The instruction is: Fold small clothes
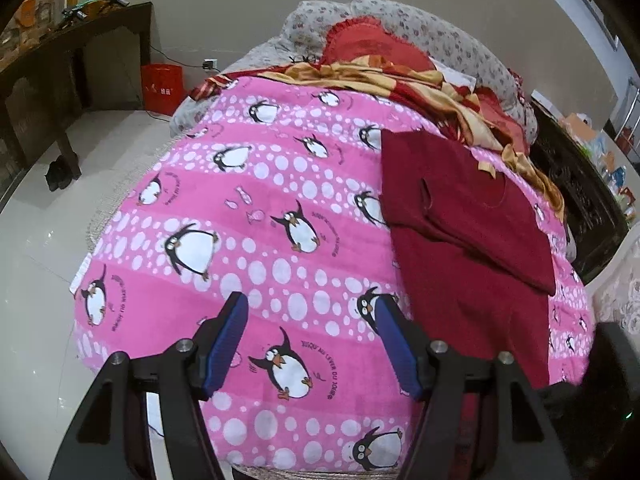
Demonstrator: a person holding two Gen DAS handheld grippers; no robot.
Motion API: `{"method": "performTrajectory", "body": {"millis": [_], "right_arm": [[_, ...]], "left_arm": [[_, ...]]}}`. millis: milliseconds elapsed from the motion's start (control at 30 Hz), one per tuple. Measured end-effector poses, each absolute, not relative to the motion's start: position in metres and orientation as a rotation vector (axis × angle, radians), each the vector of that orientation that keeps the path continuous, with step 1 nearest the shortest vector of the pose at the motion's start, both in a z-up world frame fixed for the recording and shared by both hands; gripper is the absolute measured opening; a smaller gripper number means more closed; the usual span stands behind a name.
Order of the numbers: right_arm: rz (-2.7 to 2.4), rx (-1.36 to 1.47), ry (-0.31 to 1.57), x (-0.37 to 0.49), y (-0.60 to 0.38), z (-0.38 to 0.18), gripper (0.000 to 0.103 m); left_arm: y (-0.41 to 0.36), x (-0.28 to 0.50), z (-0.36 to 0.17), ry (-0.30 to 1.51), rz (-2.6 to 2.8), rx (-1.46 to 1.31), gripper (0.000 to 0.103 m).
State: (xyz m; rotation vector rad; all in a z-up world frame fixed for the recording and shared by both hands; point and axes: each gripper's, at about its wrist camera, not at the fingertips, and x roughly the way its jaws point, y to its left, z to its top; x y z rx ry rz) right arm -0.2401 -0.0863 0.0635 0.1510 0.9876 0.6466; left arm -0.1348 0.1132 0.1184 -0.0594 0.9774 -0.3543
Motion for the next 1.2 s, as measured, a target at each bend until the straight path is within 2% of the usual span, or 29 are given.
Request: {"method": "performTrajectory", "body": {"millis": [200,267,300,333,400,500,667,833,967,1200], "right_arm": [[0.645,0.262,1.077,-0.204,-0.04,0.012,0.017],[0.619,0.305,1.101,-0.2,-0.035,-0.004,0.021],[0.619,0.364,1.089,-0.201,-0.039,-0.004,0.03],[0.643,0.424,1.087,-0.204,-0.044,-0.002,0.045],[0.694,0.482,1.102,-0.211,-0.054,0.005,0.052],[0.663,0.453,1.055,-0.234,-0.086,0.028,0.052],[0.38,0.481,0.979,-0.295,-0.196,0.052,0.052],[0.092,0.445,1.064,-0.352,-0.267,0.041,0.052],[0.042,0.549,1.074,-0.393,-0.29,0.033,0.053],[0.057,0.624,1.045,-0.394,-0.274,0.019,0.053]], "left_arm": [[0.116,-0.134,0.109,1.006,-0.342,-0.057,0.069],[0.115,-0.134,0.1,1.03,-0.344,-0.069,0.069],[0.114,-0.134,0.096,1.042,-0.35,-0.074,0.069],[0.112,-0.135,0.094,1.048,-0.354,-0.074,0.069],[0.106,-0.137,0.087,1.066,-0.363,-0.064,0.069],[0.096,-0.143,0.079,1.089,-0.401,-0.052,0.069],[0.081,-0.16,0.058,1.142,-0.446,-0.016,0.069],[0.069,-0.179,0.039,1.203,-0.493,0.02,0.069],[0.064,-0.187,0.034,1.216,-0.501,0.036,0.07],[0.053,-0.19,0.031,1.221,-0.515,0.034,0.074]]}}
